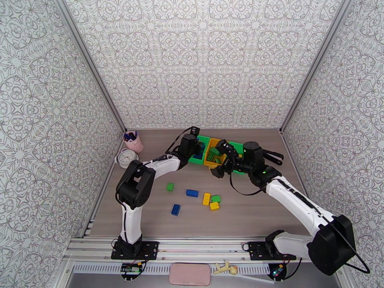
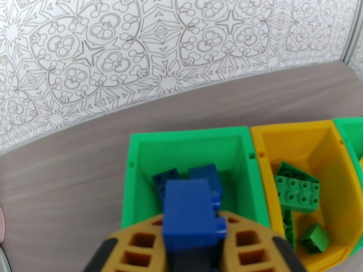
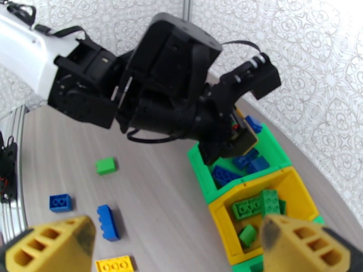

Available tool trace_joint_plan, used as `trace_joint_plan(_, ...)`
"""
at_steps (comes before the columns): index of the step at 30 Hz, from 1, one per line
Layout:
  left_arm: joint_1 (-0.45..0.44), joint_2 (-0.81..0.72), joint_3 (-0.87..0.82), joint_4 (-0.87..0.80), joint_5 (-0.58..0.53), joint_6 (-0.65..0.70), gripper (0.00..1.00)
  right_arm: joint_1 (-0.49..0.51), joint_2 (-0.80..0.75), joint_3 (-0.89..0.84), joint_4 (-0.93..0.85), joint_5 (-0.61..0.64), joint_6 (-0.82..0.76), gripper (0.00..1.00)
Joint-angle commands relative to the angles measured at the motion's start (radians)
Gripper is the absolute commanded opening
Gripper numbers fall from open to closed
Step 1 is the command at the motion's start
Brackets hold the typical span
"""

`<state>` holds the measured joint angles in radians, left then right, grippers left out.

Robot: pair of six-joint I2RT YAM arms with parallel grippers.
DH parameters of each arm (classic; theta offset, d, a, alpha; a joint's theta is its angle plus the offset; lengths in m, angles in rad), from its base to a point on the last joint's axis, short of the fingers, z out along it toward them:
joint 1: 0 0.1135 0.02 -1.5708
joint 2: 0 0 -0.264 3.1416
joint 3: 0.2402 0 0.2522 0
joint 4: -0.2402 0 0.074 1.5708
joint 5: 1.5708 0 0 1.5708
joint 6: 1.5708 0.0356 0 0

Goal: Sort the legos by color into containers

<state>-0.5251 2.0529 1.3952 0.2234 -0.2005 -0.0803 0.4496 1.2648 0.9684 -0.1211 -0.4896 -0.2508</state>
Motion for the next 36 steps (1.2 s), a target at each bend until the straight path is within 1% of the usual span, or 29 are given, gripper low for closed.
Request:
trace_joint_plan(1,0.009,0.010,0.033,0.034,-0.004,0.006,0.34,-0.002,-0.029,-0.006,-0.039,0.037,-0.005,1.00)
trace_joint_plan(4,0.008,-0.005,0.028,0.037,0.020,0.011,0.46,-0.002,-0.045,-0.006,-0.065,0.045,-0.024,1.00)
trace_joint_plan(8,0.005,-0.060,0.002,0.015,0.037,0.001,0.57,-0.002,-0.058,0.001,-0.113,0.044,-0.050,1.00)
trace_joint_plan(12,-0.005,-0.153,-0.079,0.002,0.039,-0.033,0.69,0.000,-0.083,-0.004,-0.141,0.021,-0.073,1.00)
trace_joint_plan(14,-0.018,-0.211,-0.127,-0.024,0.022,-0.049,0.75,0.003,-0.096,-0.010,-0.150,0.016,-0.080,1.00)
trace_joint_plan(18,-0.058,-0.345,-0.227,-0.102,-0.020,-0.070,0.89,0.020,-0.117,-0.036,-0.145,-0.001,-0.103,0.99)
trace_joint_plan(21,-0.094,-0.441,-0.265,-0.244,-0.068,-0.098,0.99,0.040,-0.117,-0.042,-0.152,0.003,-0.115,0.99)
trace_joint_plan(25,-0.149,-0.568,-0.342,-0.412,-0.133,-0.190,1.00,0.065,-0.117,-0.041,-0.169,-0.018,-0.143,0.99)
trace_joint_plan(29,-0.181,-0.699,-0.471,-0.491,-0.165,-0.275,1.00,0.112,-0.118,-0.048,-0.170,-0.013,-0.158,1.00)
trace_joint_plan(31,-0.173,-0.771,-0.530,-0.543,-0.167,-0.319,1.00,0.156,-0.121,-0.038,-0.178,0.018,-0.157,1.00)
trace_joint_plan(33,-0.154,-0.834,-0.576,-0.587,-0.149,-0.331,1.00,0.202,-0.121,-0.026,-0.190,0.059,-0.156,1.00)
trace_joint_plan(36,-0.086,-0.885,-0.639,-0.622,-0.089,-0.321,1.00,0.254,-0.111,-0.022,-0.184,0.121,-0.159,0.99)
